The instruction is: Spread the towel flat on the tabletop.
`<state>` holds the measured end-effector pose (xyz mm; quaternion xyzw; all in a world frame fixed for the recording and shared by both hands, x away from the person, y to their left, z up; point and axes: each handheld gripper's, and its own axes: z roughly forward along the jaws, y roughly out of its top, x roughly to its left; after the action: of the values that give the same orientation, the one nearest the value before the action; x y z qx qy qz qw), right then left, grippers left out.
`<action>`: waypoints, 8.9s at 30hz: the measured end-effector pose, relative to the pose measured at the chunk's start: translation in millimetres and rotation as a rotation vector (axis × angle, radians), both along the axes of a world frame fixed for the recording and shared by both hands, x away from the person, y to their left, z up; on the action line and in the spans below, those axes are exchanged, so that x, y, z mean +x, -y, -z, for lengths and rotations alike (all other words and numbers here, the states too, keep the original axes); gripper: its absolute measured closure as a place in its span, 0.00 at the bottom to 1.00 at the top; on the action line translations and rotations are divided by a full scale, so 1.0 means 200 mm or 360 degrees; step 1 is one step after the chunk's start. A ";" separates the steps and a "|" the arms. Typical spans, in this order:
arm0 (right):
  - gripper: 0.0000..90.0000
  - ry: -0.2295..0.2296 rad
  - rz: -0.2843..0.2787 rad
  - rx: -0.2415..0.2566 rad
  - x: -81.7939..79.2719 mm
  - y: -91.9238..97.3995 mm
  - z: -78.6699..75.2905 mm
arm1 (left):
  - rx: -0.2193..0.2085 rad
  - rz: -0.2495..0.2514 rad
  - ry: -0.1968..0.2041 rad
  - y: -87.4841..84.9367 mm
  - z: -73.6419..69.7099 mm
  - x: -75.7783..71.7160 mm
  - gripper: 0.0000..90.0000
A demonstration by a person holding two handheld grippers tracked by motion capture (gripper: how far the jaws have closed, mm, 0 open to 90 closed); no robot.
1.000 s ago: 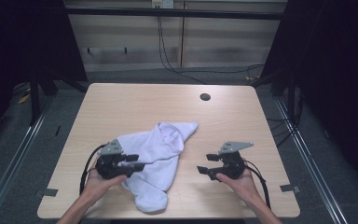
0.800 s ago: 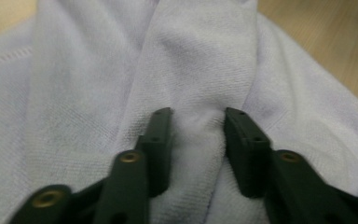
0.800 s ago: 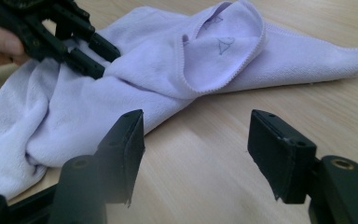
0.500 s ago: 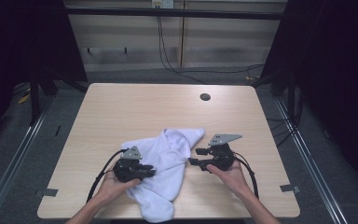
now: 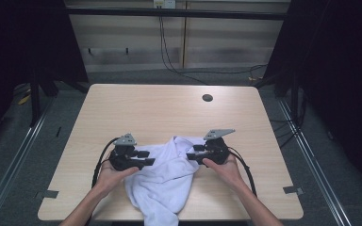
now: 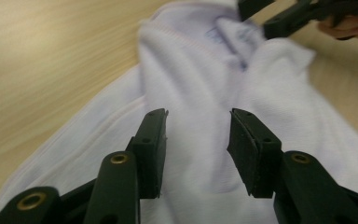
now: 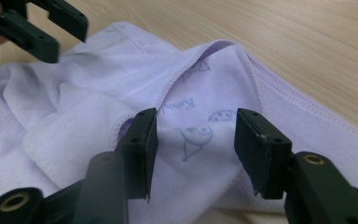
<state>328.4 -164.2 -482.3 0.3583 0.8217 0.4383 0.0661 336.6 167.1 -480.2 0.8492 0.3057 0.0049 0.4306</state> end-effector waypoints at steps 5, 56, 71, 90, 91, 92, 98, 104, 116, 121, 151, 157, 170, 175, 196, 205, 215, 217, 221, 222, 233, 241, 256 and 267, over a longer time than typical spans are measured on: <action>0.42 -0.0034 -0.0055 -0.0096 -0.01 -0.03 0.06 | 0.0065 0.0026 -0.0037 -0.01 0.06 -0.01 0.56; 0.89 0.0535 0.0394 0.0289 0.29 0.20 -0.94 | -0.0426 -0.0205 0.0711 -0.07 -0.83 0.17 0.91; 0.88 0.0014 0.0356 -0.0099 -0.12 0.51 -0.05 | -0.0369 0.0146 0.0184 -0.06 -0.21 -0.24 0.71; 0.56 0.0133 -0.0040 0.0111 -0.18 0.08 -0.25 | -0.0230 0.0196 0.0089 0.19 -0.03 -0.12 0.90; 0.54 0.0117 -0.0087 0.0123 -0.18 0.04 -0.25 | -0.0230 0.0206 0.0084 0.19 -0.03 -0.13 0.90; 0.54 0.0105 -0.0142 0.0145 -0.19 0.00 -0.25 | -0.0226 0.0213 0.0087 0.20 -0.02 -0.13 0.92; 0.83 0.0057 -0.0285 0.0074 -0.19 -0.15 -0.18 | -0.0221 0.0202 0.0094 0.17 -0.03 -0.14 0.93; 0.98 0.0090 -0.0112 0.0096 -0.21 0.04 -0.21 | -0.0258 0.0116 0.0123 0.06 -0.07 -0.13 0.94; 0.98 -0.0184 0.0211 -0.0102 -0.53 0.60 -0.03 | -0.0146 0.0204 0.0038 -0.03 -0.05 -0.21 0.94; 0.73 -0.0148 0.0200 -0.0092 -0.57 0.63 -0.04 | -0.0061 0.0265 -0.0013 0.00 -0.01 -0.23 0.90; 0.99 0.0222 0.0365 0.0142 0.34 0.31 -0.34 | -0.0400 -0.0154 0.0233 -0.16 -0.26 0.06 1.00; 0.99 0.0441 0.0421 0.0203 0.25 0.45 -0.69 | -0.0475 -0.0244 0.0447 -0.21 -0.57 0.11 1.00; 0.99 0.0407 0.0431 0.0123 0.11 0.59 -0.71 | -0.0343 -0.0144 0.0109 -0.03 -0.21 0.24 0.84; 0.99 0.0378 0.0463 0.0139 0.09 0.66 -0.64 | -0.0362 -0.0152 0.0024 0.02 -0.13 0.30 0.61; 0.99 0.0390 0.0507 0.0188 0.09 0.74 -0.67 | -0.0522 -0.0149 0.0276 0.07 -0.45 0.33 0.95; 0.99 0.0550 0.0414 0.0386 -0.17 0.80 -0.86 | -0.0614 0.0064 0.0566 -0.10 -0.79 -0.04 0.95; 0.99 0.0205 0.0194 0.0319 -0.94 0.73 -0.39 | -0.0339 0.0370 0.0189 -0.17 -0.21 -0.63 0.95; 0.97 0.0087 0.0156 0.0222 -1.08 0.71 -0.30 | -0.0289 0.0475 0.0102 -0.18 -0.16 -0.72 0.93; 0.78 -0.0009 0.0176 0.0181 -1.21 0.70 -0.25 | -0.0314 0.0513 0.0071 -0.21 -0.16 -0.77 0.84; 0.75 0.0022 0.0192 0.0198 -1.19 0.71 -0.26 | -0.0343 0.0505 0.0074 -0.23 -0.17 -0.76 0.80; 0.61 -0.0044 0.0164 0.0032 -0.71 0.53 -0.12 | -0.0174 0.0161 -0.0044 -0.15 -0.04 -0.35 0.64; 0.83 -0.0147 0.0179 -0.0069 -0.59 0.47 -0.03 | -0.0011 0.0221 -0.0170 0.01 0.08 -0.26 0.79; 1.00 -0.0057 0.0369 -0.0021 -0.75 0.67 -0.10 | -0.0102 0.0150 -0.0121 -0.24 0.01 -0.48 0.97; 0.78 -0.0096 0.0390 -0.0071 -0.77 0.72 -0.08 | -0.0193 0.0077 -0.0099 -0.29 -0.02 -0.46 0.78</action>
<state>174.2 -308.7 -467.3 0.4675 0.7828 0.3976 0.1024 245.0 224.3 -475.3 0.8284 0.2980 -0.0506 0.4715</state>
